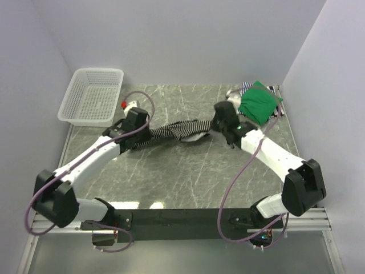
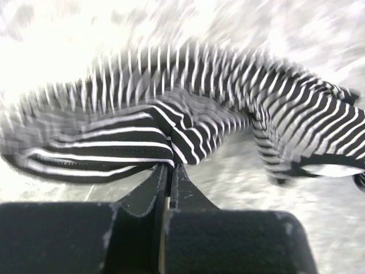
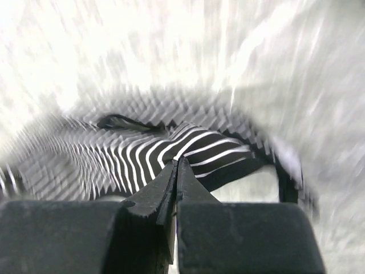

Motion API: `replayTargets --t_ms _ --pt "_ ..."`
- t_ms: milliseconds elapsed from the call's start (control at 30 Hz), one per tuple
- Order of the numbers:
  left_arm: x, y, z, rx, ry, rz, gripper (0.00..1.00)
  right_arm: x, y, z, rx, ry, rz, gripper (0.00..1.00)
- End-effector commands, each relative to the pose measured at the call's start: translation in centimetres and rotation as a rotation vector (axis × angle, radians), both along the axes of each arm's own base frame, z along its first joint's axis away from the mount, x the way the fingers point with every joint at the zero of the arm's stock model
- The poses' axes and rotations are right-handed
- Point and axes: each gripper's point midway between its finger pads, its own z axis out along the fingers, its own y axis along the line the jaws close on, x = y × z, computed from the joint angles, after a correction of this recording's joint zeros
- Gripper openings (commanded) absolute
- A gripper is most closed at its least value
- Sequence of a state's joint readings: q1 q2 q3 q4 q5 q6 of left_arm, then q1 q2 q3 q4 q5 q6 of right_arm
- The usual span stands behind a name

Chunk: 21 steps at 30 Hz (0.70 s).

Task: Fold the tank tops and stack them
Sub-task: Flatten the tank top out

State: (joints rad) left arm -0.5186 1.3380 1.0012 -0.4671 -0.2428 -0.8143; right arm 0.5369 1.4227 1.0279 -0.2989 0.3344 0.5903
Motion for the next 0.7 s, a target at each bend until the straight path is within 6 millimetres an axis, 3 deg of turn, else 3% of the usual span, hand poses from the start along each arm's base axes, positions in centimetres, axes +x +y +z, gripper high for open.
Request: replayTargets --t_ms 0,67,100,167,200,233,267,300,333,367,400,567,600,667 --pt "0.2 1.7 4.7 0.031 -0.089 0.015 0.01 2.9 -2.5 7.5 -0.037 -0.148 -0.067 0.0" --pt "0.3 2.5 6.7 0.012 -0.118 0.033 0.01 3.8 -3.0 8.4 -0.047 -0.149 -0.076 0.0" --pt "0.6 2.7 7.8 0.002 -0.142 0.033 0.01 4.6 -2.8 10.3 -0.037 -0.183 -0.068 0.0" --pt "0.9 3.7 9.3 -0.025 -0.169 0.051 0.01 5.6 -3.0 11.0 -0.04 -0.183 -0.072 0.0" --pt "1.0 4.1 9.8 -0.032 -0.18 0.052 0.01 6.4 -2.8 13.1 -0.027 -0.221 -0.06 0.0" --pt "1.4 5.2 10.9 -0.044 -0.203 0.077 0.01 7.2 -2.9 12.6 -0.042 -0.195 -0.059 0.0" --pt "1.4 5.0 11.2 -0.069 -0.203 0.053 0.01 8.3 -3.2 15.2 -0.039 -0.237 -0.064 0.0" --pt "1.5 5.2 11.6 -0.08 -0.205 0.053 0.01 8.9 -3.3 15.6 -0.047 -0.233 -0.066 0.0" --pt "1.6 5.5 12.1 -0.093 -0.215 0.053 0.01 9.7 -3.4 14.1 -0.084 -0.18 -0.066 0.0" --pt "1.5 5.3 12.2 -0.098 -0.214 0.039 0.01 10.3 -3.5 14.3 -0.096 -0.176 -0.07 0.0" --pt "1.3 4.9 12.2 -0.11 -0.211 0.011 0.01 11.1 -3.9 15.9 -0.097 -0.2 -0.087 0.0" --pt "0.2 3.7 11.7 -0.154 -0.204 -0.061 0.01 13.2 -3.8 15.4 -0.081 -0.195 -0.074 0.0" --pt "-0.1 3.4 11.8 -0.163 -0.21 -0.082 0.01 13.6 -4.0 16.2 -0.076 -0.212 -0.078 0.0" --pt "-1.2 2.3 11.6 -0.208 -0.186 -0.146 0.01 14.2 -4.5 15.5 -0.095 -0.182 -0.086 0.0"
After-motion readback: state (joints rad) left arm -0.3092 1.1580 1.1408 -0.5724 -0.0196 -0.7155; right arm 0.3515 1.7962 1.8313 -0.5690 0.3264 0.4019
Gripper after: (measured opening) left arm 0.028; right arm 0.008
